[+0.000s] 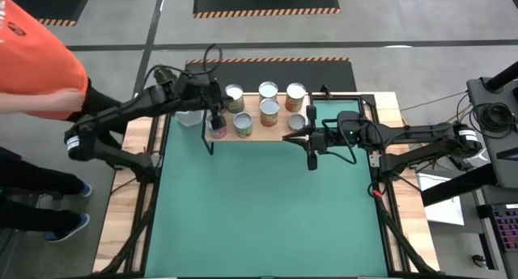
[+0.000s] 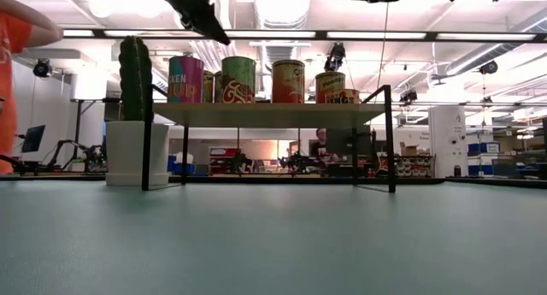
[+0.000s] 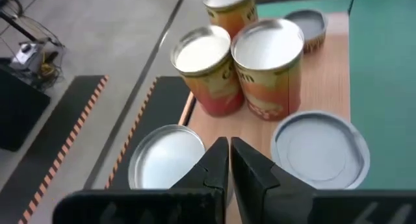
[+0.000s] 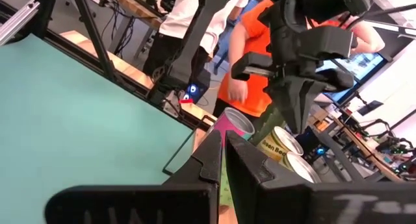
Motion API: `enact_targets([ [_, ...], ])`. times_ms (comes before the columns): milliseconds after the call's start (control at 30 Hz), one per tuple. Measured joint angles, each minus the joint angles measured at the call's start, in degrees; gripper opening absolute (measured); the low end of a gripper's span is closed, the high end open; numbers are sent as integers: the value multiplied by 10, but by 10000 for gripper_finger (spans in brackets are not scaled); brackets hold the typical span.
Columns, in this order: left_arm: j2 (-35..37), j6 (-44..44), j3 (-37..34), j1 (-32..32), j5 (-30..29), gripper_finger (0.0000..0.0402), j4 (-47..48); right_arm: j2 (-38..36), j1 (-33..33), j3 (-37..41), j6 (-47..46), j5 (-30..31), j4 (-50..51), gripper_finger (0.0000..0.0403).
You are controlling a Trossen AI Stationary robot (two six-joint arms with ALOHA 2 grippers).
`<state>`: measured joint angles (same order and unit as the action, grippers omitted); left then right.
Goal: Pick and place cans onto a shelf
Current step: Adjust the canned goods on the shelf
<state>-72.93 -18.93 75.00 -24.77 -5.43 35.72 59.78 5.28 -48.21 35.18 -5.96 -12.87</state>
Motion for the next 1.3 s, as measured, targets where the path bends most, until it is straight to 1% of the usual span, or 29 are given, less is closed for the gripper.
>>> enact_targets([
  [133,-5,-17,-9,0,0,0,1,-4,0,0,-2,0,6,9],
  [333,-17,-18,-10,0,0,1,2,-5,0,0,-3,0,6,9],
  [500,-27,-17,-11,0,0,15,2,-5,0,0,-7,0,6,9],
  [733,-30,-16,-11,0,0,53,3,-5,0,0,-7,0,6,9],
  [1167,-25,-16,-11,0,0,145,6,-5,0,0,-6,0,6,9],
  [1300,-22,-28,-8,0,0,164,5,-5,0,0,-6,0,6,9],
])
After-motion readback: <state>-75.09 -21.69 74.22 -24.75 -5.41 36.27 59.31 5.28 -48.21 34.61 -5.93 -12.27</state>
